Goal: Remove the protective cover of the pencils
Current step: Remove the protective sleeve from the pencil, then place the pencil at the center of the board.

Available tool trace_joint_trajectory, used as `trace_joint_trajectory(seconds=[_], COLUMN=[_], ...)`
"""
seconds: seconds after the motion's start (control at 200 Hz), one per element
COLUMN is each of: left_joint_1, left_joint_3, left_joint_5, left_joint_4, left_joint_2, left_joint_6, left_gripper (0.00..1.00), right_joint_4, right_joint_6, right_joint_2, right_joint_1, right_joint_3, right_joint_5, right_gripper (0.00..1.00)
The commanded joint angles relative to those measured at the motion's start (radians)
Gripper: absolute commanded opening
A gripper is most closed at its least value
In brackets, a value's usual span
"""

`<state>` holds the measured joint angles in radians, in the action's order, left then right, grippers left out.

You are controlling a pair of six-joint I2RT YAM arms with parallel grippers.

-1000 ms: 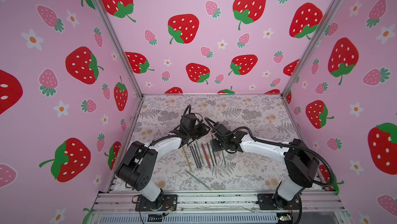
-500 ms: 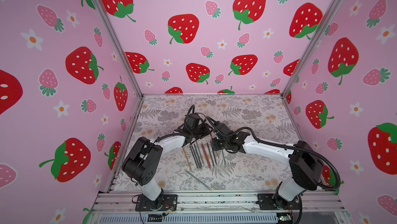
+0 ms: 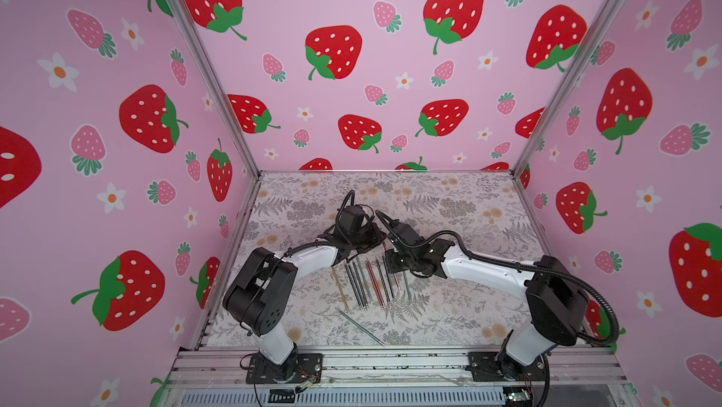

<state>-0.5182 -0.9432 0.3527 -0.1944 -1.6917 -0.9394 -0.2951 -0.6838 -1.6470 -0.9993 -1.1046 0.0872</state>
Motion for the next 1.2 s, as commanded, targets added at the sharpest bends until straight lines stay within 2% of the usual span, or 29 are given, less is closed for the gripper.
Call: trace_joint_trajectory(seconds=[0.0, 0.1, 0.225, 0.27, 0.5, 0.74, 0.925, 1.056, 1.196], left_joint_1=[-0.005, -0.005, -0.002, 0.001, 0.04, 0.075, 0.089, 0.106, 0.093], left_joint_3=[-0.051, -0.055, -0.067, -0.075, -0.136, -0.276, -0.365, -0.372, -0.433], left_joint_5=[0.015, 0.014, 0.003, -0.004, -0.036, -0.032, -0.034, -0.025, -0.033], left_joint_4=[-0.012, -0.009, 0.013, 0.024, 0.051, 0.089, 0.124, 0.111, 0.175], left_joint_2=[-0.011, -0.01, -0.013, -0.018, -0.083, -0.232, -0.32, -0.333, -0.366], left_joint_6=[-0.009, -0.012, -0.003, 0.003, 0.023, 0.043, 0.045, 0.038, 0.069], left_gripper=[0.0, 0.0, 0.0, 0.0, 0.0, 0.0, 0.0, 0.0, 0.0], right_joint_4=[0.008, 0.019, 0.023, 0.025, 0.055, 0.086, 0.09, 0.088, 0.056], right_joint_6=[-0.002, -0.004, -0.003, -0.002, -0.007, -0.039, -0.056, -0.068, -0.074], right_joint_2=[-0.027, -0.06, -0.066, -0.056, -0.008, -0.011, -0.03, -0.037, -0.072], right_joint_1=[-0.001, -0.002, -0.002, -0.003, -0.012, -0.018, -0.021, -0.021, -0.022], right_joint_3=[-0.006, -0.013, -0.013, -0.006, 0.061, 0.13, 0.134, 0.131, 0.102], right_joint_5=[0.013, 0.006, -0.001, 0.0, 0.003, 0.0, -0.003, 0.006, 0.034], right_gripper=[0.28, 0.26, 0.05, 0.0, 0.0, 0.0, 0.0, 0.0, 0.0])
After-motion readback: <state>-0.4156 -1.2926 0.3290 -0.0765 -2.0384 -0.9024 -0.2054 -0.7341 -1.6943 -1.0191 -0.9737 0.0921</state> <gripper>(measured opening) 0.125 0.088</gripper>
